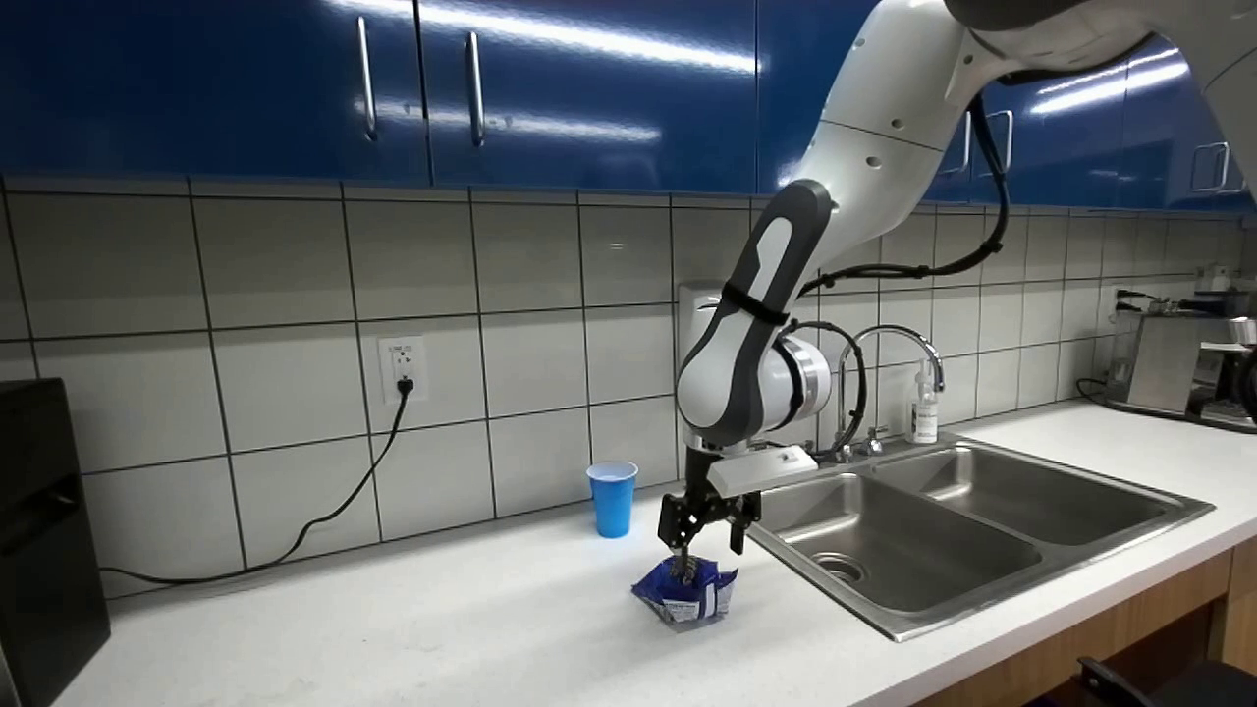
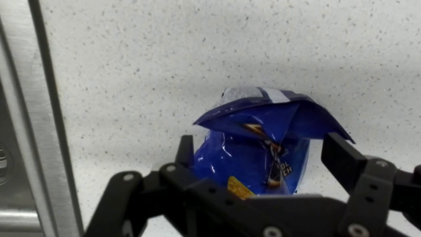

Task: Put the blue packet in the left sink

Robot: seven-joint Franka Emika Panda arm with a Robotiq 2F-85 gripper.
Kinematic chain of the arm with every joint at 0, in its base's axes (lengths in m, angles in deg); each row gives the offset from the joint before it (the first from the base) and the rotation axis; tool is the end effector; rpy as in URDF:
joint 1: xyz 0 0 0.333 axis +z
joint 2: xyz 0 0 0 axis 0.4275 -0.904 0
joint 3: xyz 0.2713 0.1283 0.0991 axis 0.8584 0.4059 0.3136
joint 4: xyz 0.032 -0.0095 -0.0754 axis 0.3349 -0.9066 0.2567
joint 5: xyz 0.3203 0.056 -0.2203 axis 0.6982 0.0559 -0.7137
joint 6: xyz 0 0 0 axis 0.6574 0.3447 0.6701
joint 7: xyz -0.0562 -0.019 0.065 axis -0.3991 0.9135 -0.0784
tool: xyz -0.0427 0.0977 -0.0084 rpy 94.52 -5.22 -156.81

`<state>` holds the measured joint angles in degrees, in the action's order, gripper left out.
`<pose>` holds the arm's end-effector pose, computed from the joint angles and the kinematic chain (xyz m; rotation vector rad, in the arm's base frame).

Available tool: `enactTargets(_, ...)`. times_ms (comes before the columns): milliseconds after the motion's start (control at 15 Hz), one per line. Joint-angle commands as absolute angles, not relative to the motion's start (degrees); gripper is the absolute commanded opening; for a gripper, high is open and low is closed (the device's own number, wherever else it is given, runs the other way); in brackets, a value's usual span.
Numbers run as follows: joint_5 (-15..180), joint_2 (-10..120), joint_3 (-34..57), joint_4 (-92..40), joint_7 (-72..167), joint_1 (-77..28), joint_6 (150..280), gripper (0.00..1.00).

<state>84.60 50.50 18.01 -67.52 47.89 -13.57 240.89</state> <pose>0.5086 0.1289 0.1856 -3.1026 -0.2517 -0.1455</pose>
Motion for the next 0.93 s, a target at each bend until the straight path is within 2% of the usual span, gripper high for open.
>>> enactTargets(0,82.3,48.8,16.9,-65.4,51.5,-12.0,241.0,1.0)
enactTargets(667,82.0,46.8,15.5,-62.8,54.7,-10.3,240.2,1.0)
enactTargets(733,82.0,46.7,15.5,-62.5,54.7,-10.3,240.1,0.75)
enactTargets(800,82.0,46.5,15.5,-62.4,54.8,-10.2,240.1,0.74)
enactTargets(867,82.0,46.4,15.4,-62.2,54.9,-10.2,240.1,0.67)
